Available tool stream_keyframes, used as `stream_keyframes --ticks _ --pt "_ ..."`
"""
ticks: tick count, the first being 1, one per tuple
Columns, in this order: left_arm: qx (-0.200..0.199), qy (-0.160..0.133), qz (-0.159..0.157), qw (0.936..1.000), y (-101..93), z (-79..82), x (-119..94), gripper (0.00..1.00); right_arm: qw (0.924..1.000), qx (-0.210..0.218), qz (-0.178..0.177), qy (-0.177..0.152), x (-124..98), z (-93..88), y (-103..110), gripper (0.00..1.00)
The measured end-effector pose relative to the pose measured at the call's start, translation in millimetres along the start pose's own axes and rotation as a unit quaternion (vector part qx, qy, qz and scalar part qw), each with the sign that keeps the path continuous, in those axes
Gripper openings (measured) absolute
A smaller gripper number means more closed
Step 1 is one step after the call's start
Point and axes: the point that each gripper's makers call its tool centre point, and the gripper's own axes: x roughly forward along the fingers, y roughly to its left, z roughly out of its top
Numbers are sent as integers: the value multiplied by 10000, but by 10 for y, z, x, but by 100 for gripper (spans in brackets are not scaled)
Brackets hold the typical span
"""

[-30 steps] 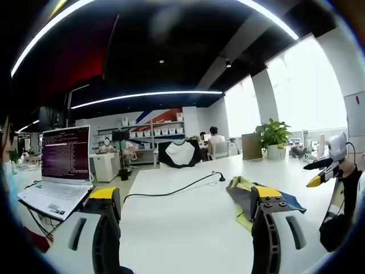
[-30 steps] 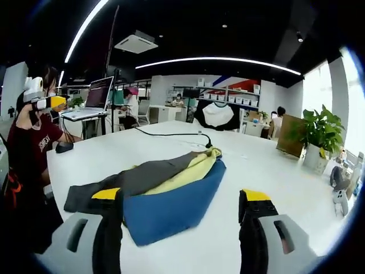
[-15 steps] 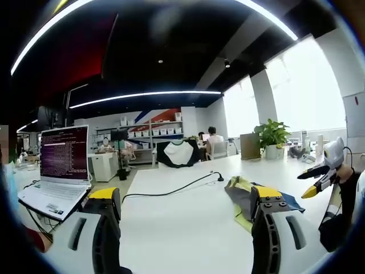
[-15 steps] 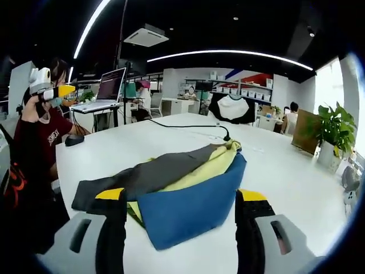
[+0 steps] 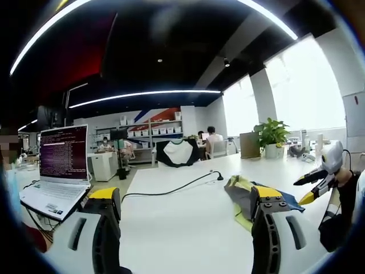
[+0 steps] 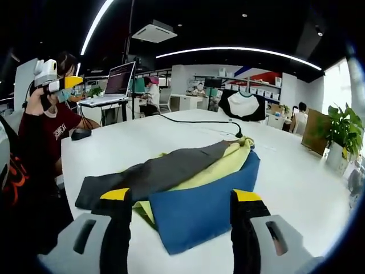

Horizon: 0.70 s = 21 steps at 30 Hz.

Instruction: Fold the garment on the visible template until the final outline fits inside the template.

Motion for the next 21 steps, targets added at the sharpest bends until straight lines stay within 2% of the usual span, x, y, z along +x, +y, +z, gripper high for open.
stream_keyframes --ticks 5,15,21 --pt "0 5 -6 10000 3 -4 1 100 9996 25 285 51 36 -31 102 64" --pt "-15 7 0 10000 18 3 1 100 9991 -44 332 273 148 -155 118 59" --pt "-29 26 -32 10000 10 -4 15 100 9988 -181 358 286 176 -177 112 49"
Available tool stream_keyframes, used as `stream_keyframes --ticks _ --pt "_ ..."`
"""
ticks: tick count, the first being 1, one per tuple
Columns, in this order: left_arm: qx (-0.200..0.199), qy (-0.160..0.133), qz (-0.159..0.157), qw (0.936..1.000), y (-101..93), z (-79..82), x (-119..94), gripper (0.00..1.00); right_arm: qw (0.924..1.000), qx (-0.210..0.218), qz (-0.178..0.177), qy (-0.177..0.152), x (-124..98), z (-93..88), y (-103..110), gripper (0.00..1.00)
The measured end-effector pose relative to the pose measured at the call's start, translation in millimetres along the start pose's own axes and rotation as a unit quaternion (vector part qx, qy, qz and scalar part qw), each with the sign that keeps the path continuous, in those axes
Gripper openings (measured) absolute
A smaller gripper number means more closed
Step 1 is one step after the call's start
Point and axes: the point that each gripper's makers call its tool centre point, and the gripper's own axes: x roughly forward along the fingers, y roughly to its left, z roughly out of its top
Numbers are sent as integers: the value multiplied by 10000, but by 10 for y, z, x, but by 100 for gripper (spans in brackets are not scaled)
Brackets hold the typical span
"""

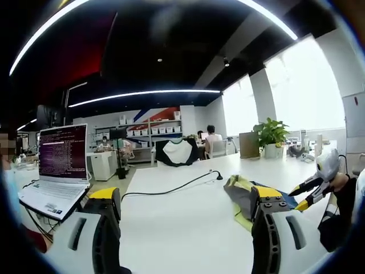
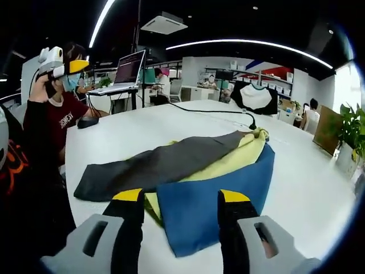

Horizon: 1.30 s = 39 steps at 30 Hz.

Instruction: Fold the garment on the visible template until the final outline fits inside the template.

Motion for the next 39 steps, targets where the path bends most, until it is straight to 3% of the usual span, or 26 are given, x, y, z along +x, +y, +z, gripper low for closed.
stream_keyframes --ticks 8,13,17,19,29,39 --pt "2 17 -45 10000 -14 -1 8 100 9998 -6 183 64 43 -43 60 39" --pt "-1 17 -36 10000 -5 1 3 100 9994 45 337 112 54 -71 100 27" --pt "-4 15 -31 10000 -2 0 5 100 9993 97 361 89 43 -64 97 25" --pt "-5 26 -38 10000 -5 -6 10 100 9983 444 368 39 38 -53 89 24" --pt "6 33 -41 10000 -13 -12 6 100 9980 340 521 -68 -1 -26 122 10" --pt "2 29 -31 10000 -13 -20 -4 100 9987 304 174 -377 -130 72 -73 0"
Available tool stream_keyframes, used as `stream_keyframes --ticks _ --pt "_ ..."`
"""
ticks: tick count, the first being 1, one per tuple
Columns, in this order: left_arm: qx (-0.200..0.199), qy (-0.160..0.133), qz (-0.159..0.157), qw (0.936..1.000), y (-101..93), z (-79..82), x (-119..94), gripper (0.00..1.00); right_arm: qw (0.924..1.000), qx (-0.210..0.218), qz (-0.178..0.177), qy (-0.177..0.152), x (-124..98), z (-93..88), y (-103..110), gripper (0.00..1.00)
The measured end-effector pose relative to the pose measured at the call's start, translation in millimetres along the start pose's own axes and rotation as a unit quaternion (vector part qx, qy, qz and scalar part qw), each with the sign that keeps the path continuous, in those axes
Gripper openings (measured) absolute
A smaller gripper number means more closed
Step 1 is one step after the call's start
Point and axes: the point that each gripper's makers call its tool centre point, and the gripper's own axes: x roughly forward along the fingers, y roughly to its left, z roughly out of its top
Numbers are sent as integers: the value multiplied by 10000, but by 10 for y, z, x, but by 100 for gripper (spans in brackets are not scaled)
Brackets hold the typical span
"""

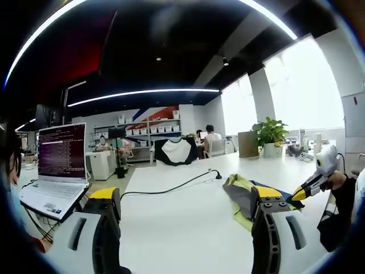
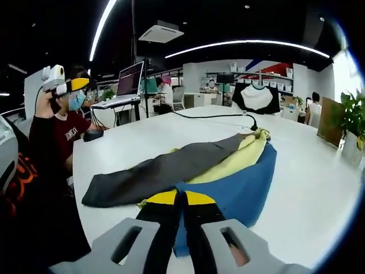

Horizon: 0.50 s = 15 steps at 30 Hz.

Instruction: Fold the garment on the visible template until the final outline fits inside the template.

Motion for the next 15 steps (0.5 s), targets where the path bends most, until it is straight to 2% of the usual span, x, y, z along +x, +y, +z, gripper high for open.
stream_keyframes --ticks 7,11,14,15 --pt "5 8 -8 10000 1 -4 -1 100 9986 -318 -155 -396 -92 170 -35 0" --pt "1 18 -11 10000 5 -8 0 100 9977 -288 -325 -524 -148 248 -83 0" --pt "1 14 -11 10000 15 0 -3 100 9980 -99 -216 -592 -202 288 -89 0" --pt "1 14 -10 10000 15 1 -3 100 9979 -160 -167 -612 -220 307 -91 0"
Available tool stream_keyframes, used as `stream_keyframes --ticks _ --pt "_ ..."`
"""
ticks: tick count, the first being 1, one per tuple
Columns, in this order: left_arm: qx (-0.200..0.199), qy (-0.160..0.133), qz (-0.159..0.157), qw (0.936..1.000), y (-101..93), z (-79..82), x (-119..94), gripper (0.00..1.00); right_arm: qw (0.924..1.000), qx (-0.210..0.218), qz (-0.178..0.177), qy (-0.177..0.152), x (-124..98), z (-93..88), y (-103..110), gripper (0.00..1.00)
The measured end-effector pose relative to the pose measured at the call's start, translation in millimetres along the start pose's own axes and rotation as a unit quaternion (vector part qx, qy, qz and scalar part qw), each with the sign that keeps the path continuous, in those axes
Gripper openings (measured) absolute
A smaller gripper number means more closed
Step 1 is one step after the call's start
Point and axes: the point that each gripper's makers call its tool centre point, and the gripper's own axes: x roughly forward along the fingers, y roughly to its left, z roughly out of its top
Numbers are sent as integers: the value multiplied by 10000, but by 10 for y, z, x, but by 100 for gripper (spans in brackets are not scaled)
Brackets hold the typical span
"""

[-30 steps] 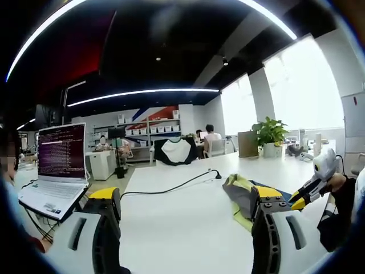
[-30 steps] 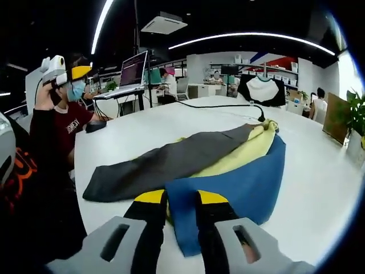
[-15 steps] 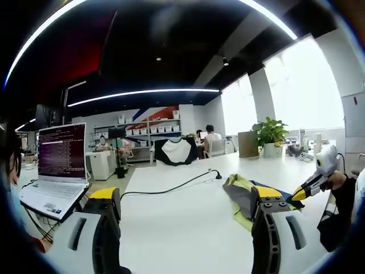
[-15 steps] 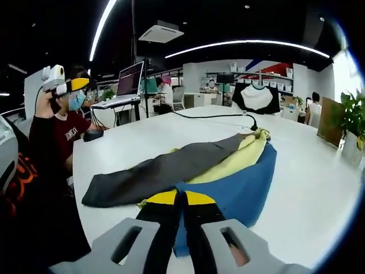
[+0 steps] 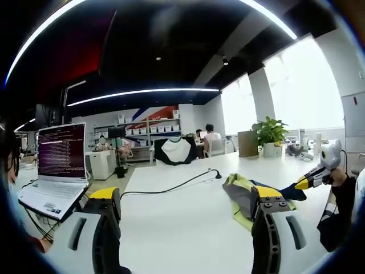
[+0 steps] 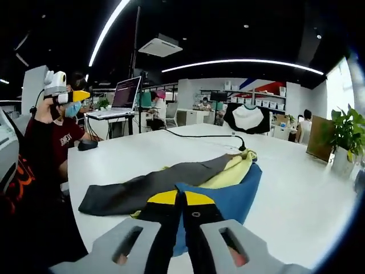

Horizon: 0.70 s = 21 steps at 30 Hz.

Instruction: Fold the garment on the visible template until the final outline fits inside the template.

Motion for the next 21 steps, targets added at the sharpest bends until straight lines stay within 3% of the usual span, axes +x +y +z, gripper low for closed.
stream_keyframes --ticks 1,3,7,13,21 --pt "6 -7 7 10000 0 3 0 100 9998 -206 40 62 -12 1 10 0" --pt "0 -4 32 10000 -2 1 6 100 9986 -452 -264 -62 -62 103 -94 0" --pt "25 56 -11 10000 -41 -24 45 100 9987 -361 -301 -173 -129 222 -152 0" --pt "77 157 -106 9998 -97 -69 80 100 9969 -597 -356 -379 -204 413 -198 0" --pt "71 199 -174 9996 -109 -85 104 100 9937 -785 -638 -481 -280 533 -391 0"
